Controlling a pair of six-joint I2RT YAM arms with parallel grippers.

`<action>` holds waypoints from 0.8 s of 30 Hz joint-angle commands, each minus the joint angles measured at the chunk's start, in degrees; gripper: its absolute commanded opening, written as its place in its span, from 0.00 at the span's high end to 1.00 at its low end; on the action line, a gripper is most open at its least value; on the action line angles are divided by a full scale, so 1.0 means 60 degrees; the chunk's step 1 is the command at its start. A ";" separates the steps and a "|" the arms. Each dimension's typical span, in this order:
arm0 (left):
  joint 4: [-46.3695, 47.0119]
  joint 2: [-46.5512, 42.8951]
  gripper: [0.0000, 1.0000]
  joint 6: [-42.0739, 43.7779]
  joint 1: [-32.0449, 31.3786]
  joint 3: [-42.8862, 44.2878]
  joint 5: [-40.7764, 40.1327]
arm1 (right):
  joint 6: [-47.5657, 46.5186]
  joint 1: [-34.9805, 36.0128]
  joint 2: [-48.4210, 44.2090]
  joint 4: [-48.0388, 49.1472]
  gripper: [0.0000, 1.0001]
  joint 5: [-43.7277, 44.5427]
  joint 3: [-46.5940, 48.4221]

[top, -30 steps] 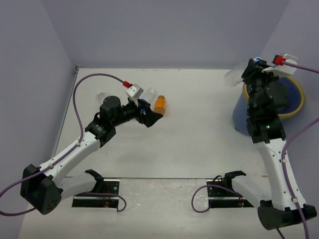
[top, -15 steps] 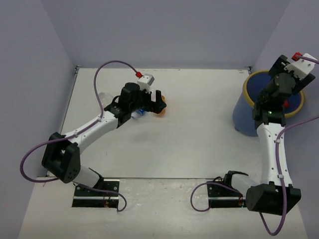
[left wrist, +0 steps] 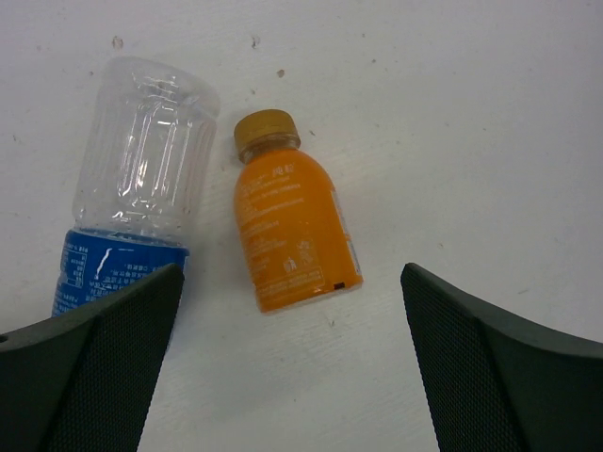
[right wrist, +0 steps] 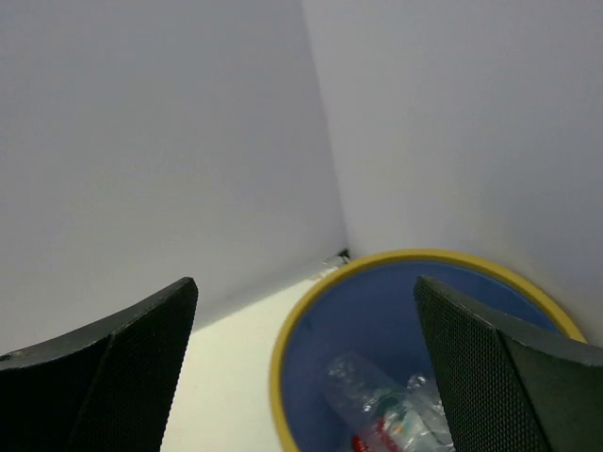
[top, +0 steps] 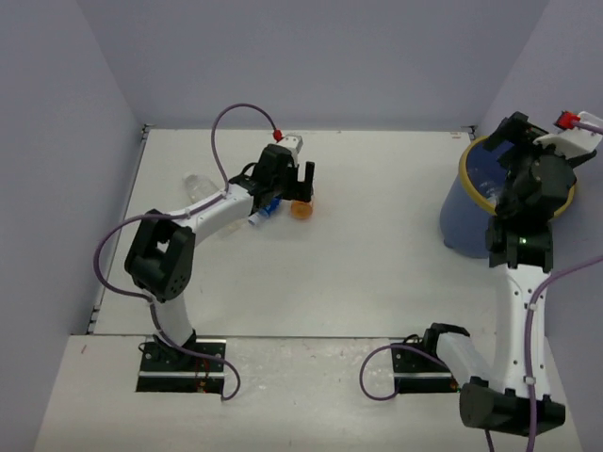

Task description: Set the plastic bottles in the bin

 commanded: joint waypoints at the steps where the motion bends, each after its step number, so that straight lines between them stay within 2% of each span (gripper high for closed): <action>1: -0.0482 0.0809 0.00 0.0109 -0.0105 0.1000 -0.0531 | 0.0951 0.0001 -0.1044 0.0170 0.01 -0.3652 -0.0325; 3: -0.0518 0.1144 0.00 0.0114 -0.0147 0.1211 -0.0560 | 0.1218 -0.0011 -0.1137 0.0218 0.01 -0.4963 -0.0362; 7: -0.0677 0.1608 0.04 0.0228 -0.0303 0.1578 -0.0464 | 0.1586 -0.0014 -0.0870 0.0268 0.01 -0.6525 -0.0293; 12: -0.0898 0.2011 0.14 0.0337 -0.0472 0.1882 -0.0496 | 0.1976 -0.0014 -0.0475 0.0268 0.01 -0.6744 -0.0509; 18: -0.1416 0.2466 0.21 0.0264 -0.0586 0.2454 -0.1363 | 0.2481 0.0001 -0.0378 0.0761 0.01 -0.7052 -0.1095; 22: -0.1793 0.2923 0.27 0.0251 -0.0718 0.2805 -0.1735 | 0.2575 0.0001 -0.0264 0.0473 0.01 -0.7107 -0.0939; 24: -0.2080 0.3194 0.34 0.0082 -0.0783 0.3079 -0.1741 | 0.2674 0.0007 -0.0297 0.0415 0.01 -0.7198 -0.0963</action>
